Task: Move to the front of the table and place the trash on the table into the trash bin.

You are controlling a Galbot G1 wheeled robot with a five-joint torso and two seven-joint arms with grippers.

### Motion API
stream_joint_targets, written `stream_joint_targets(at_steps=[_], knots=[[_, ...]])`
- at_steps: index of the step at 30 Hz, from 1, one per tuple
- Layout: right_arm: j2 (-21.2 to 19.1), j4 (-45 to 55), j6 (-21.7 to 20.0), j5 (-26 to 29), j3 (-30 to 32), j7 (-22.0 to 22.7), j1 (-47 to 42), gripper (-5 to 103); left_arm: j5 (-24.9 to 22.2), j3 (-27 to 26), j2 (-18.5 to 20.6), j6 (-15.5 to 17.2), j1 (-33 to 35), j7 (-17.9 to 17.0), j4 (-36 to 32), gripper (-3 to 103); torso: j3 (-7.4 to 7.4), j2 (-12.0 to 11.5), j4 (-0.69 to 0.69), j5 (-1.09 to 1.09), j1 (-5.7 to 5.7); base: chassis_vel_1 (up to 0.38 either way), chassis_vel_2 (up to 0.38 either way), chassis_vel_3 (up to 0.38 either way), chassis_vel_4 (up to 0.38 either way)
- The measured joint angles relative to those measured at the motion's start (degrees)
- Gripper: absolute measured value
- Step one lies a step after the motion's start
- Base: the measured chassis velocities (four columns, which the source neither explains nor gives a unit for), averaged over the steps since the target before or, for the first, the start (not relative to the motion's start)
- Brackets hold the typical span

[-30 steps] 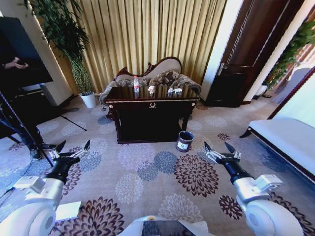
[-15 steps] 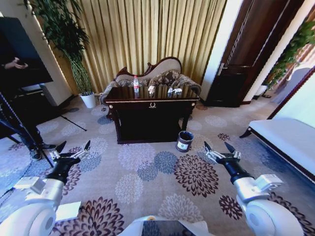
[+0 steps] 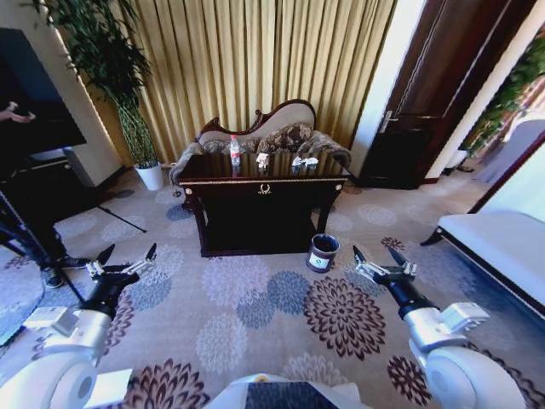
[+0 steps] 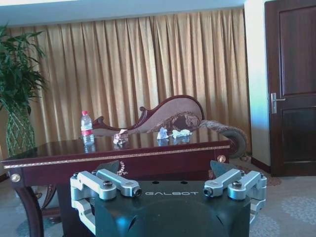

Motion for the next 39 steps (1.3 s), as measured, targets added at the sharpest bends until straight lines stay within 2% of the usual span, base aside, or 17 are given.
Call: stream_joint_targets(at_steps=[5, 8, 12, 25, 28, 33, 39], knots=[[0.09, 0.00, 0.02, -0.03, 0.02, -0.43, -0.09, 100, -0.03, 0.02, -0.01, -0.03, 0.03, 0.05, -0.03, 100, 0.00, 0.00, 0.01, -0.08, 0.00, -0.318, 0.290, 0.307, -0.306], [0.13, 0.00, 0.02, -0.08, 0.00, -0.49, -0.09, 100, -0.04, 0.02, 0.00, -0.04, 0.03, 0.05, -0.03, 100, 0.00, -0.01, 0.02, -0.01, 0.01, -0.261, 0.316, 0.271, -0.297], [0.29, 0.01, 0.03, -0.17, -0.05, -0.62, -0.14, 100, -0.06, 0.01, -0.01, -0.06, 0.11, 0.10, -0.04, 100, -0.01, 0.00, -0.01, -0.07, 0.00, -0.262, 0.288, 0.241, -0.279], [0.45, 0.01, 0.11, -0.37, 0.00, -0.72, -0.36, 100, -0.08, 0.00, -0.12, -0.23, 0.31, 0.29, -0.18, 100, -0.02, 0.01, 0.00, -0.06, -0.02, -0.271, 0.256, 0.265, -0.250], [0.54, 0.00, 0.12, -0.41, -0.02, -0.74, -0.35, 100, -0.09, -0.03, -0.16, -0.26, 0.40, 0.49, -0.26, 100, -0.01, 0.01, 0.01, 0.01, -0.02, -0.256, 0.260, 0.263, -0.260], [0.66, 0.01, 0.14, -0.43, -0.01, -0.76, -0.46, 100, -0.09, 0.06, -0.26, -0.27, 0.41, 0.54, -0.27, 100, -0.01, 0.01, -0.01, -0.08, -0.01, -0.255, 0.242, 0.241, -0.269], [0.67, 0.00, 0.15, -0.45, -0.03, -0.77, -0.44, 100, -0.09, 0.08, -0.31, -0.27, 0.40, 0.57, -0.31, 100, -0.01, 0.01, 0.01, -0.02, -0.02, -0.222, 0.265, 0.228, -0.259]])
